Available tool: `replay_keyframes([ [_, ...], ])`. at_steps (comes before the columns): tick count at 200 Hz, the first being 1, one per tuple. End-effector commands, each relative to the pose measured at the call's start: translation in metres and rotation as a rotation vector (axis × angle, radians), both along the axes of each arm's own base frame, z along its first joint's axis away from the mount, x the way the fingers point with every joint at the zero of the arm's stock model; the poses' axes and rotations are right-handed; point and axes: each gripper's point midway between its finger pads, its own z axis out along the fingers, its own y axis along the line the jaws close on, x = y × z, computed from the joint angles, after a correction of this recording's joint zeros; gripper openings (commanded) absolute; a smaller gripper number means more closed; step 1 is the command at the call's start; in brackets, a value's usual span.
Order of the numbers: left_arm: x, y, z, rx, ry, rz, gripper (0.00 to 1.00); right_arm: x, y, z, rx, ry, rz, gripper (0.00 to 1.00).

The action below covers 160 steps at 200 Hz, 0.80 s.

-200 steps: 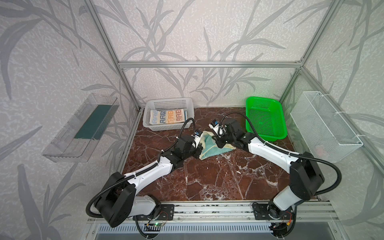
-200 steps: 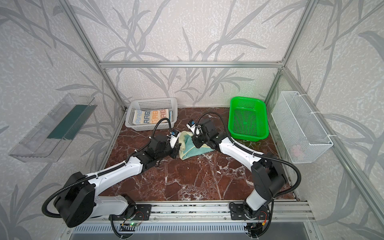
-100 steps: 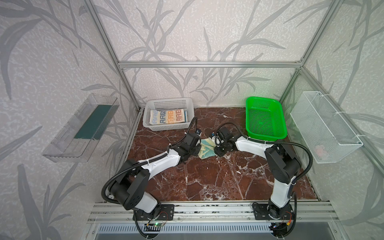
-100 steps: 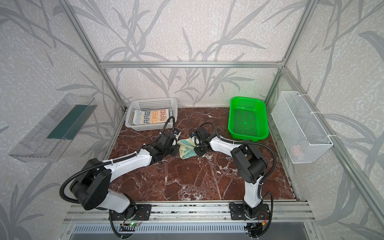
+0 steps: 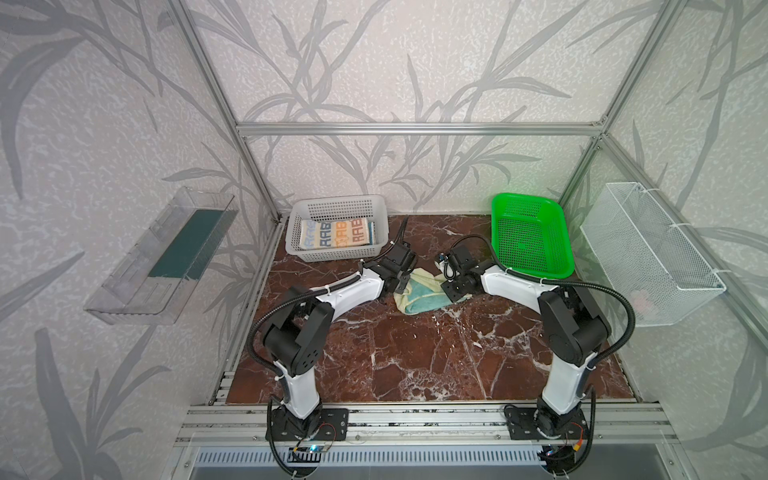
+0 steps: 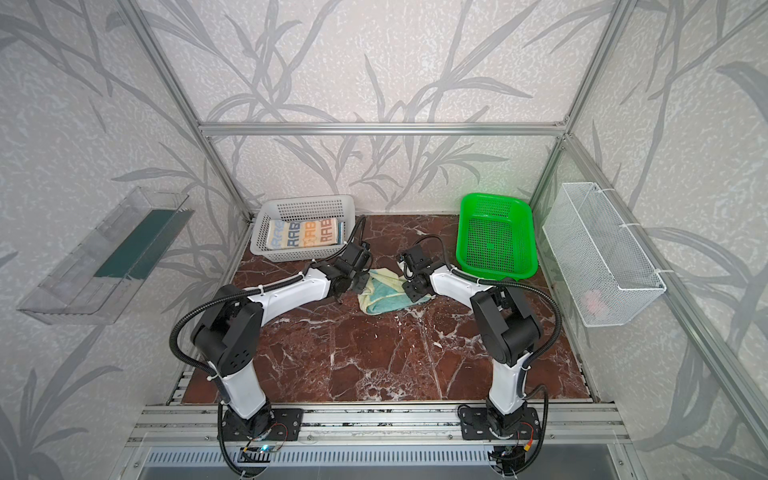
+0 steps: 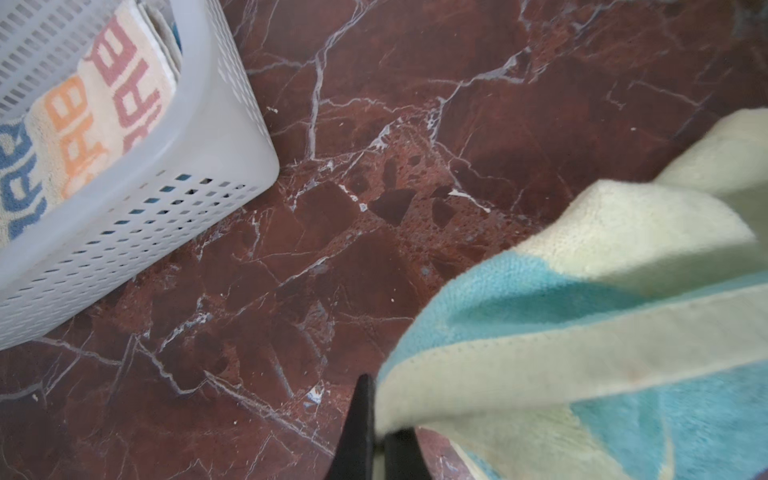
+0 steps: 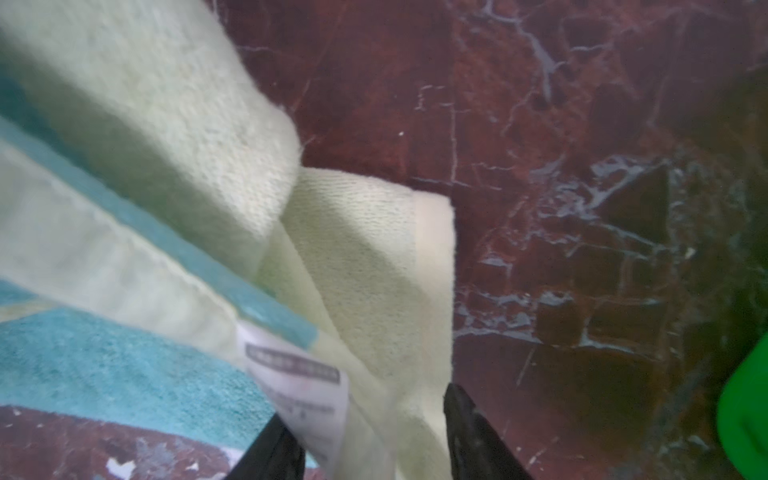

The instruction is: Fold and stack the towels

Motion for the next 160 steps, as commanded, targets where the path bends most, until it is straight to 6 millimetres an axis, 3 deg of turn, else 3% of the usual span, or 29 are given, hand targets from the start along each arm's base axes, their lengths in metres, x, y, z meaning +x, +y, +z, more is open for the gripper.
replay_keyframes([
  [1, -0.003, 0.018, -0.011, 0.063, 0.089, 0.072, 0.0, 0.001, -0.01, 0.024, -0.003, -0.051, -0.004, 0.53],
  [33, -0.001, 0.015, -0.019, 0.069, 0.111, 0.056, 0.0, 0.001, -0.005, 0.042, 0.028, -0.125, 0.099, 0.52],
  [47, -0.002, 0.012, -0.018, 0.055, 0.1, 0.043, 0.0, 0.0, -0.002, 0.041, 0.049, -0.124, 0.173, 0.52],
  [52, -0.003, 0.012, -0.019, 0.052, 0.097, 0.039, 0.0, 0.003, -0.001, 0.053, 0.067, -0.166, 0.192, 0.51],
  [91, -0.012, 0.004, -0.02, 0.028, 0.075, -0.028, 0.0, 0.021, 0.006, 0.072, 0.23, -0.208, 0.3, 0.5],
  [95, -0.012, 0.004, -0.02, 0.026, 0.075, -0.032, 0.0, 0.025, 0.006, 0.064, 0.245, -0.179, 0.297, 0.5],
  [133, -0.016, 0.0, -0.026, 0.03, 0.09, -0.049, 0.0, 0.053, 0.016, 0.06, 0.371, -0.073, 0.309, 0.46],
  [160, -0.016, -0.002, -0.026, 0.032, 0.081, -0.058, 0.0, 0.061, 0.026, 0.049, 0.377, -0.024, 0.366, 0.47],
])
